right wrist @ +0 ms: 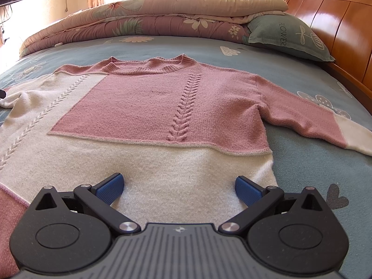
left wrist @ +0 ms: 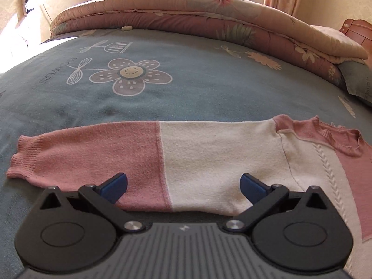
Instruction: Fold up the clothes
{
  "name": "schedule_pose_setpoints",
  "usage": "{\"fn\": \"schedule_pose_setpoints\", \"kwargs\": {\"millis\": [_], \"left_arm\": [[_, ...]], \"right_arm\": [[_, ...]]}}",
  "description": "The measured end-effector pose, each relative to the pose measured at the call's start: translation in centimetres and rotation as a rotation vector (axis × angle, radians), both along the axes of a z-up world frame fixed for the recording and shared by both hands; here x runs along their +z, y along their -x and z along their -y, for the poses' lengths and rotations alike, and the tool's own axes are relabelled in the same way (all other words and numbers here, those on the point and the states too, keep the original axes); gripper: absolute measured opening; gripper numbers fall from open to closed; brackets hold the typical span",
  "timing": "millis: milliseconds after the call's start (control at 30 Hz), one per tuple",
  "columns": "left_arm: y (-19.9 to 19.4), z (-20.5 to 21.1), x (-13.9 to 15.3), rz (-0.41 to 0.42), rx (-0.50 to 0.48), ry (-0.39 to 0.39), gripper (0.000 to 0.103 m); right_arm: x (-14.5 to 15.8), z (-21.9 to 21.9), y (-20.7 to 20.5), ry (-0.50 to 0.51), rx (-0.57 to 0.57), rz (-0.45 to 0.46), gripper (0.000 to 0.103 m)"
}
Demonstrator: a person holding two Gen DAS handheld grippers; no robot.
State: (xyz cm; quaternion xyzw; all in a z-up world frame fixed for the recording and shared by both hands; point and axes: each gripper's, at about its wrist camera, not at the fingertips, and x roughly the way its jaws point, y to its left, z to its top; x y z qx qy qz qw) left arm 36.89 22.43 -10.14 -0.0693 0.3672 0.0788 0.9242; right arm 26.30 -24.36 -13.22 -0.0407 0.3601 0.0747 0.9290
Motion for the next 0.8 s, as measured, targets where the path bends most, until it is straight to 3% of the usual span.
{"fn": "schedule_pose_setpoints", "kwargs": {"millis": [133, 267, 333, 433, 533, 700, 800], "left_arm": [[0.5, -1.2, 0.4, 0.006, 0.012, 0.039, 0.102], [0.2, -1.1, -1.4, -0.056, -0.007, -0.06, 0.102], [0.5, -1.4, -1.3, -0.067, -0.014, -0.077, 0.102], [1.8, -3.0, -0.2, 0.009, 0.046, -0.091, 0.102], [1.7, -4.6, -1.5, -0.042, 0.047, -0.053, 0.102], [1.9, -4.3, -0.9, -0.047, 0.03, -0.134, 0.102], [2.1, -5.3, -0.2, -0.028, 0.067, -0.108, 0.102]], "right_arm": [[0.8, -0.5, -1.0, 0.013, -0.032, -0.084, 0.103], [3.7, -1.6, -1.9, -0.042, 0.0, -0.193, 0.103], [6.0, -3.2, -1.9, -0.046, 0.045, -0.17, 0.103], [8.8, -6.9, -2.9, -0.038, 0.115, -0.121, 0.103], [10.7, -11.5, -4.8, -0.035, 0.175, -0.095, 0.103], [9.5, -19.1, -9.7, -0.02, 0.208, -0.108, 0.103], [7.0, -22.4, -12.6, 0.006, 0.183, -0.141, 0.103]]}}
